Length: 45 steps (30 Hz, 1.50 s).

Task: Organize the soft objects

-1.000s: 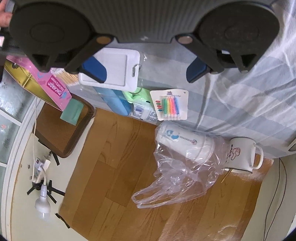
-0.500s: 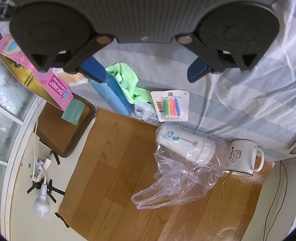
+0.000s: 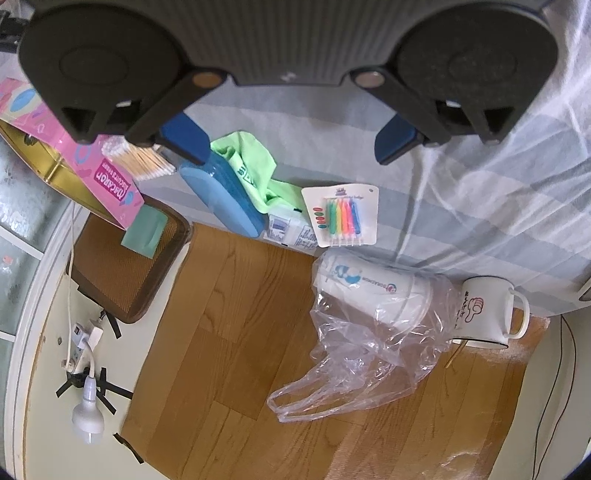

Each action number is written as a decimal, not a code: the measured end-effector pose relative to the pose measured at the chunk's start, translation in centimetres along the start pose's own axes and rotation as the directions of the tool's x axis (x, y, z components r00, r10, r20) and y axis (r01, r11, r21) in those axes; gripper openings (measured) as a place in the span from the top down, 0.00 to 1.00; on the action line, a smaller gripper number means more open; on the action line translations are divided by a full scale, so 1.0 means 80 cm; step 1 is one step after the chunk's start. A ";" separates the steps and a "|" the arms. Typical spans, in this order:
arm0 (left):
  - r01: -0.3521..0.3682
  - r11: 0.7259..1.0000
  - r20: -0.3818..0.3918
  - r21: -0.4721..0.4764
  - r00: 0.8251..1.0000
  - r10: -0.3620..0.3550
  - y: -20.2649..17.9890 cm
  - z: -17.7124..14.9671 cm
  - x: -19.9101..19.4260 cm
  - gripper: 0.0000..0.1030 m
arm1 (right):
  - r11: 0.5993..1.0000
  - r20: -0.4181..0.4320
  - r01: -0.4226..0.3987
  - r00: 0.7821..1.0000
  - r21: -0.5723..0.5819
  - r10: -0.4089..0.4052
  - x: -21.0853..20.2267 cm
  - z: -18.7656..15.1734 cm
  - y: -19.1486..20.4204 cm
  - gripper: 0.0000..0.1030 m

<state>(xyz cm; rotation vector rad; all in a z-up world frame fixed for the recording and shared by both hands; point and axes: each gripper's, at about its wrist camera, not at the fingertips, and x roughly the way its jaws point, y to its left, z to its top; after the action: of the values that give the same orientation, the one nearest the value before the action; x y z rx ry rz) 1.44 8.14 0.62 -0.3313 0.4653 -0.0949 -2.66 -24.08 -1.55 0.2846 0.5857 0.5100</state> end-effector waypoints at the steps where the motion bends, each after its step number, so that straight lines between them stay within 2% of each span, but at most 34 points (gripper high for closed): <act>1: 0.001 1.000 -0.001 0.001 1.000 -0.001 0.000 0.000 0.000 0.04 | 1.000 -0.004 0.002 1.000 0.004 -0.002 0.001 -0.001 -0.002 0.42; 8: 0.017 1.000 -0.005 0.012 1.000 -0.017 -0.001 0.000 0.000 0.04 | 0.999 0.012 -0.031 0.999 -0.031 0.031 -0.023 -0.002 -0.020 0.42; 15: 0.057 0.998 -0.002 0.025 0.998 -0.057 -0.003 -0.001 -0.004 0.04 | 0.992 -0.015 -0.045 0.999 -0.114 0.044 -0.019 -0.010 0.001 0.41; 20: 0.099 0.995 -0.054 0.020 0.994 -0.097 -0.005 0.000 -0.003 0.04 | 0.978 -0.046 -0.051 0.998 -0.201 0.042 -0.012 -0.018 0.019 0.38; 23: 0.150 0.988 -0.079 0.022 0.986 -0.148 -0.012 -0.005 -0.009 0.04 | 0.967 -0.058 -0.032 0.998 -0.253 0.018 -0.006 -0.024 0.028 0.36; 28: 0.224 0.974 -0.157 0.027 0.963 -0.217 -0.031 -0.013 -0.011 0.03 | 0.945 -0.051 -0.006 0.999 -0.328 -0.012 0.001 -0.030 0.038 0.31; 33: 0.256 0.966 -0.233 0.022 0.941 -0.244 -0.044 -0.023 -0.007 0.02 | 0.921 -0.040 0.018 0.999 -0.389 -0.037 0.004 -0.037 0.048 0.31; 37: 0.274 0.962 -0.293 0.007 0.920 -0.260 -0.054 -0.033 -0.002 0.02 | 0.922 -0.034 0.024 0.999 -0.387 -0.041 0.006 -0.037 0.050 0.31; 41: 0.279 0.959 -0.301 0.043 0.919 -0.254 -0.065 -0.040 -0.006 0.02 | 0.921 -0.026 0.033 0.999 -0.388 -0.046 0.010 -0.038 0.055 0.30; 45: 0.272 0.962 -0.302 0.027 0.920 -0.251 -0.063 -0.037 -0.005 0.02 | 0.912 -0.022 0.036 0.998 -0.409 -0.050 0.012 -0.041 0.061 0.30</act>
<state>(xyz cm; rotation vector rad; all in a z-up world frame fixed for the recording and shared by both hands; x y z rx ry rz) -0.35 2.63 -0.04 -0.3114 0.7123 -0.4261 -5.74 -19.11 -2.71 -0.1363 0.5013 0.5820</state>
